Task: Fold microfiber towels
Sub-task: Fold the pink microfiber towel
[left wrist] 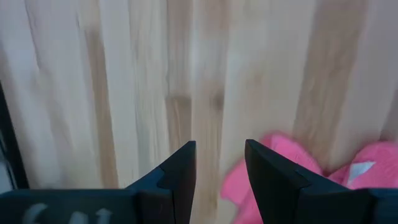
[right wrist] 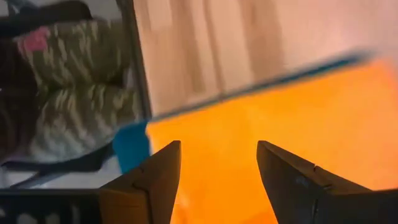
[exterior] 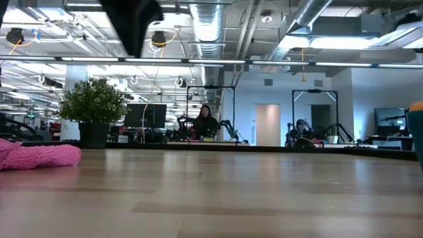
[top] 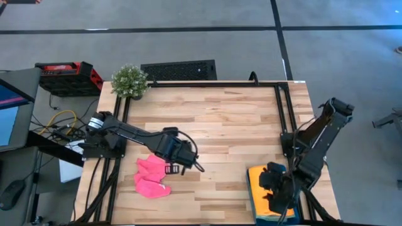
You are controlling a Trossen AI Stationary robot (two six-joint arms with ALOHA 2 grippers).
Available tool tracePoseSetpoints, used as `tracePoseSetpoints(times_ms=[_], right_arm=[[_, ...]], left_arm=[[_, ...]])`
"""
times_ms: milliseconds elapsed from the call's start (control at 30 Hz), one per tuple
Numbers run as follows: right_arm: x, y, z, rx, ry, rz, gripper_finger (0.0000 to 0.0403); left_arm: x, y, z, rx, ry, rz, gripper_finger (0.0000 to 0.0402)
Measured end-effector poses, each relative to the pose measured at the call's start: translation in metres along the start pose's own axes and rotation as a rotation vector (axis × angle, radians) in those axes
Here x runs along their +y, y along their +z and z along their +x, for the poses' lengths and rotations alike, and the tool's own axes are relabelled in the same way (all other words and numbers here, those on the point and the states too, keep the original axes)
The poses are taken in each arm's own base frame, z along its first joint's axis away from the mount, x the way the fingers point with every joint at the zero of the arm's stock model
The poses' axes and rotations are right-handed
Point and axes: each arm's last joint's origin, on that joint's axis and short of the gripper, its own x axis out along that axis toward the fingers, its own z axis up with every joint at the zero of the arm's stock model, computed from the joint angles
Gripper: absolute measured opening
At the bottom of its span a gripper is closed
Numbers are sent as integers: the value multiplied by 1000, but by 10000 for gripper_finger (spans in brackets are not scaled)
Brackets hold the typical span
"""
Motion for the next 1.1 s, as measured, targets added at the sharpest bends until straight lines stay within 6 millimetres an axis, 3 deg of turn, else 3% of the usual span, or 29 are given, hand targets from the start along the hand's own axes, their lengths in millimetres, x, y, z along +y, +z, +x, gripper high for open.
tracePoseSetpoints(times_ms=[200,600,900,1100], right_arm=[[-11,15,-12,-140,-42,-119,233],[-27,38,-8,-162,-118,-183,233],[-36,47,-8,-163,-145,-167,233],[-40,52,-8,-164,-158,-169,233]], left_arm=[[-4,-27,31,65,-22,-144,131],[-17,-68,109,177,-168,-311,131],[-11,-95,135,267,-18,-376,131],[-3,-101,138,281,82,-371,131]])
